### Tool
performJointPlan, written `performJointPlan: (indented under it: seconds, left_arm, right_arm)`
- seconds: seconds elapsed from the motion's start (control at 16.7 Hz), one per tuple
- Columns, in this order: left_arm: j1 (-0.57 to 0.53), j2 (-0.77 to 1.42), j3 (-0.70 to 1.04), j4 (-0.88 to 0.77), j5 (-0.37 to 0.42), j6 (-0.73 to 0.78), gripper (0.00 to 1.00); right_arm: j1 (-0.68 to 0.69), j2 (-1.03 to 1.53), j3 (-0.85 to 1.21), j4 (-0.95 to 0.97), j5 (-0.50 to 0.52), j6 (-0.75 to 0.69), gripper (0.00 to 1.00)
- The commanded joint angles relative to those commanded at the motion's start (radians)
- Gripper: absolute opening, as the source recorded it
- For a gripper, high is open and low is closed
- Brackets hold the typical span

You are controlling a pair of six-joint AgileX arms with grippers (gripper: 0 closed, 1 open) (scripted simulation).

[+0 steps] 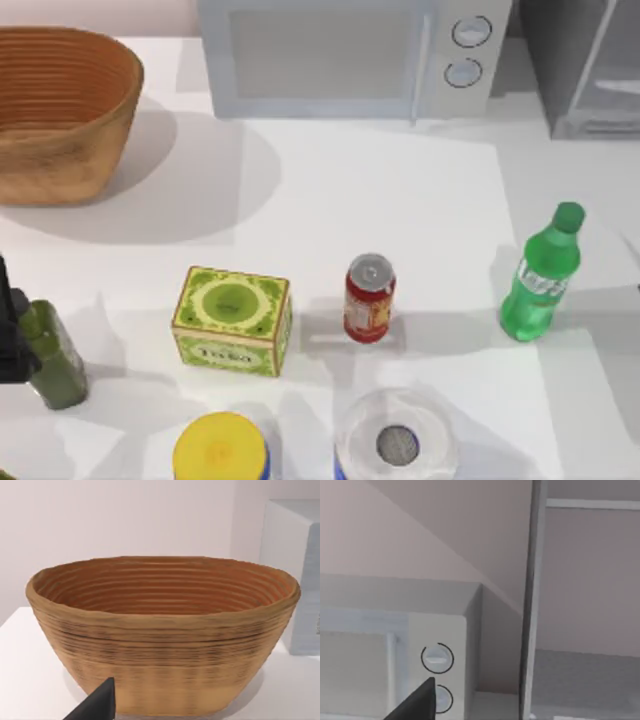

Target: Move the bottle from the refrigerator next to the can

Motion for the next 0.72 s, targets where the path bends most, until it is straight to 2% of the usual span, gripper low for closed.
performJointPlan:
  seconds: [0.36, 0.54, 0.72]
  left_arm:
    - [0.0, 0.0, 0.0, 0.0, 0.0, 0.0, 1.0]
    - [0.0, 0.0, 0.0, 0.0, 0.0, 0.0, 1.0]
    - [0.0, 0.0, 0.0, 0.0, 0.0, 0.0, 1.0]
  right_arm:
    - [-0.231, -0.467, -0.061, -0.498, -0.177, 0.033, 1.0]
    - [-0.307, -0.586, -0.083, -0.633, -0.222, 0.054, 1.0]
    - [-0.331, -0.616, -0.09, -0.673, -0.233, 0.062, 1.0]
